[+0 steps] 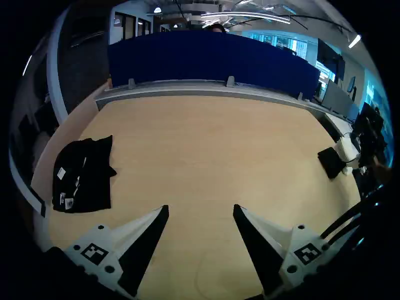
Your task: Fold towel
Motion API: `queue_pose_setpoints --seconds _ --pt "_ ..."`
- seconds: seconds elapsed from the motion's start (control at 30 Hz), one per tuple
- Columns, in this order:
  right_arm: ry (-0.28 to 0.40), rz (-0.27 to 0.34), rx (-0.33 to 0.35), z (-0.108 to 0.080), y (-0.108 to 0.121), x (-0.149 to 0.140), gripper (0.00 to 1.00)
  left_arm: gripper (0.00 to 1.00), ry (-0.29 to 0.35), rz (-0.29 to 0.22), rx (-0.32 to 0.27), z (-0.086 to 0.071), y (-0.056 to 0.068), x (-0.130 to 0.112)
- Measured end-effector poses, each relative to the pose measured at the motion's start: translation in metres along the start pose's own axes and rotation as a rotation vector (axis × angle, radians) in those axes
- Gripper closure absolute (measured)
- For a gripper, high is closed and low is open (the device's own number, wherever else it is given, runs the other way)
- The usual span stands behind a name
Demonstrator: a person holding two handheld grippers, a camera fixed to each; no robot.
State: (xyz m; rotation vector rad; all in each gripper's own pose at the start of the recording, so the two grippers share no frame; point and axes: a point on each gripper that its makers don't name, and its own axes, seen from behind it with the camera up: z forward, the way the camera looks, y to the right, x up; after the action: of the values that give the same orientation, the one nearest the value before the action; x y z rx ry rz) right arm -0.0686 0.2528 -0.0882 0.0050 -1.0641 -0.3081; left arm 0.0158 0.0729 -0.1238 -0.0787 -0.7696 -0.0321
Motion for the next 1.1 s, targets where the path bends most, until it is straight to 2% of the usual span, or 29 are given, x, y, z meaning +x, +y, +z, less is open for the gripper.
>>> queue_pose_setpoints --seconds 0.3,0.6,1.1 --pt "-0.038 0.053 -0.006 0.014 -0.001 -0.023 0.97 0.04 -0.003 0.010 -0.001 0.001 0.003 -0.001" --pt "-0.057 0.059 -0.014 0.021 -0.002 -0.031 0.97 0.04 -0.002 0.008 -0.001 -0.001 0.006 0.000" --pt "-0.066 0.110 -0.023 0.024 0.001 -0.036 0.97 0.05 -0.001 0.012 -0.003 -0.001 0.009 0.003"
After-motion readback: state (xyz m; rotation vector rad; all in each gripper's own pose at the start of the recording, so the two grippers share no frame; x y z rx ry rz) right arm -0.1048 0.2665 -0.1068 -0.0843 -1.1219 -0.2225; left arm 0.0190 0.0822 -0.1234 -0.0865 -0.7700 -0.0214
